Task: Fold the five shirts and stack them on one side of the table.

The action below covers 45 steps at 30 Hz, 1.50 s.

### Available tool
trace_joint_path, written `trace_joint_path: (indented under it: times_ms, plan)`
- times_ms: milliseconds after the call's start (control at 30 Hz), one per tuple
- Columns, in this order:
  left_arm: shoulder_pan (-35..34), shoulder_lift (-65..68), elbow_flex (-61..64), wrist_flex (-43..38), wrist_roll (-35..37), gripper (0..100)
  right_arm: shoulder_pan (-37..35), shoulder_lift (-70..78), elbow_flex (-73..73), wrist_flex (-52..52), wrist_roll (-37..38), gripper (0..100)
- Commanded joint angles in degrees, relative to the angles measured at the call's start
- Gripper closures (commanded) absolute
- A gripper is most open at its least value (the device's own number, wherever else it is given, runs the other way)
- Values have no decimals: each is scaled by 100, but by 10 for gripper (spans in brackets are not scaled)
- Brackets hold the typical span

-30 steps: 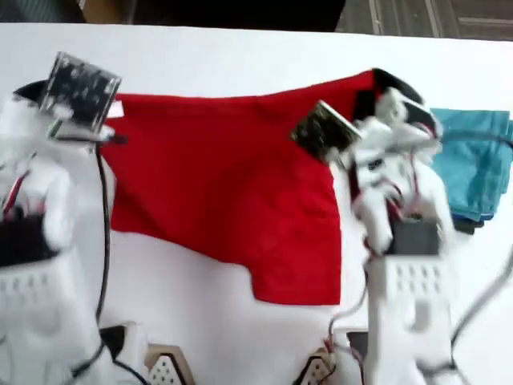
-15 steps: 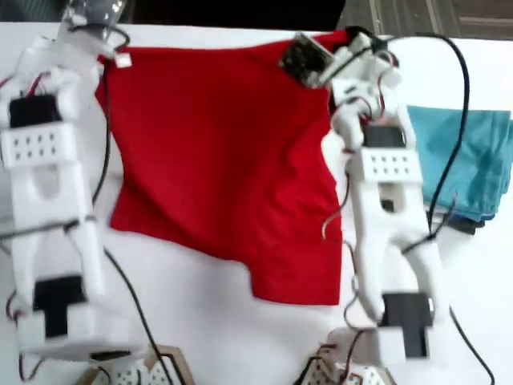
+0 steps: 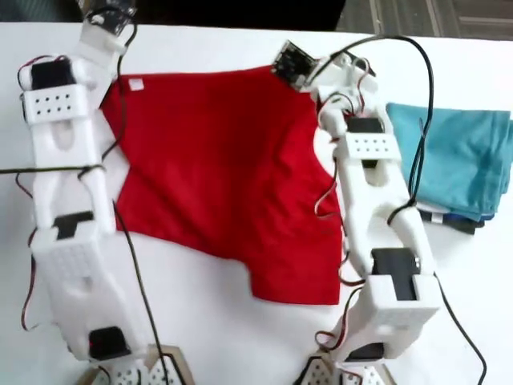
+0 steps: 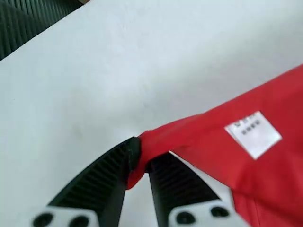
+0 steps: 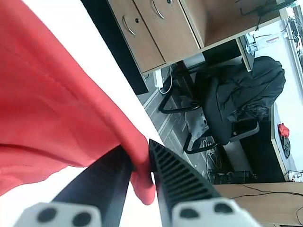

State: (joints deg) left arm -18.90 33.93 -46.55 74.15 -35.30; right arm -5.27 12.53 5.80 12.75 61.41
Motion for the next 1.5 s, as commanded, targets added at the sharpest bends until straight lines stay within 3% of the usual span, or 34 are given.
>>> trace_joint_path:
  times_ms: [0, 200, 600, 800, 900, 1167, 1333, 1467]
  plan:
    - [26, 132, -664, 255, -35, 975, 4, -57, -290, -31, 18, 978]
    - [246, 642, -866, 668, -88, 975, -48, 13, -290, 963, 9, 978]
    - [316, 993, -822, 756, -53, 975, 154, 259, -246, 1138, -668, 978]
    - [334, 932, -1103, 1767, -290, 975, 119, -198, -246, 2431, -633, 978]
    - [413, 1020, -1130, 1960, -607, 975, 110, -233, -255, 2378, -633, 978]
    - [343, 1521, -1182, 2092, -598, 974, 154, 136, -220, 2422, -651, 978]
    - [334, 1292, -1393, 2813, -607, 974, 215, -233, -246, 3160, -633, 978]
    - [176, 835, -1015, 2822, -607, 974, 215, -936, -229, 4048, -633, 978]
